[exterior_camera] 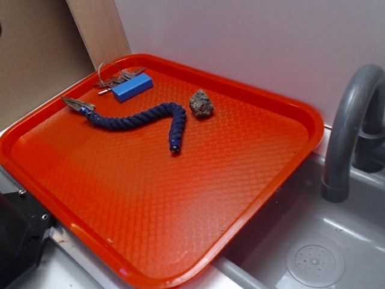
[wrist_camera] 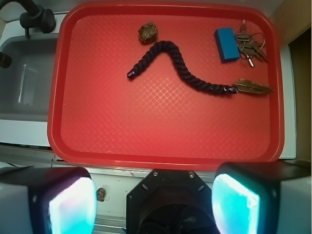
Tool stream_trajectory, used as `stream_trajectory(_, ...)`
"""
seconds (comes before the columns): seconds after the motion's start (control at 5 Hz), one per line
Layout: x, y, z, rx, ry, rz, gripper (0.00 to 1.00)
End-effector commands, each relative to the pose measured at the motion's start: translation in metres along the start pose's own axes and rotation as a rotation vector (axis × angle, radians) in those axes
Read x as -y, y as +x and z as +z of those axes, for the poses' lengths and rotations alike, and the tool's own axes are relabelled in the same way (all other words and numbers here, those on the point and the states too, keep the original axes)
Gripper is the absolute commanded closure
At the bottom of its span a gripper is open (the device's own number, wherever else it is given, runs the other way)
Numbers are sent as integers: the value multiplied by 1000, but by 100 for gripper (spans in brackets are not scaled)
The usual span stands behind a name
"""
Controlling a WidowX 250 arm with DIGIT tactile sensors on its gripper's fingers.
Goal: Grab the silver keys.
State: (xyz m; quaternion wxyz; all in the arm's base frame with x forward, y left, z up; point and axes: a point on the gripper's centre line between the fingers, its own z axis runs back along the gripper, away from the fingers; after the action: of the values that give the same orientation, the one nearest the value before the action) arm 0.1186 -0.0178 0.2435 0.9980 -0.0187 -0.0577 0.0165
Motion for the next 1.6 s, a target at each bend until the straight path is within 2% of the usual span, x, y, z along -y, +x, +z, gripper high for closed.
stream_trajectory(0.0, 0, 0, 0, 0, 0, 0, 0)
stream_trajectory(0.2, -40, 30, -28, 127, 34, 113, 0)
stream_trajectory(0.4, -58, 39, -42, 222, 137, 227, 0)
stream_trajectory(0.6, -81, 46, -67, 347, 187, 380, 0)
stream_trajectory(0.8, -99, 78, -97, 365, 209, 436, 0)
stream_trajectory(1.0, -127, 98, -122, 315, 163, 551, 0)
stream_trajectory(1.4, -127, 98, -122, 315, 163, 551, 0)
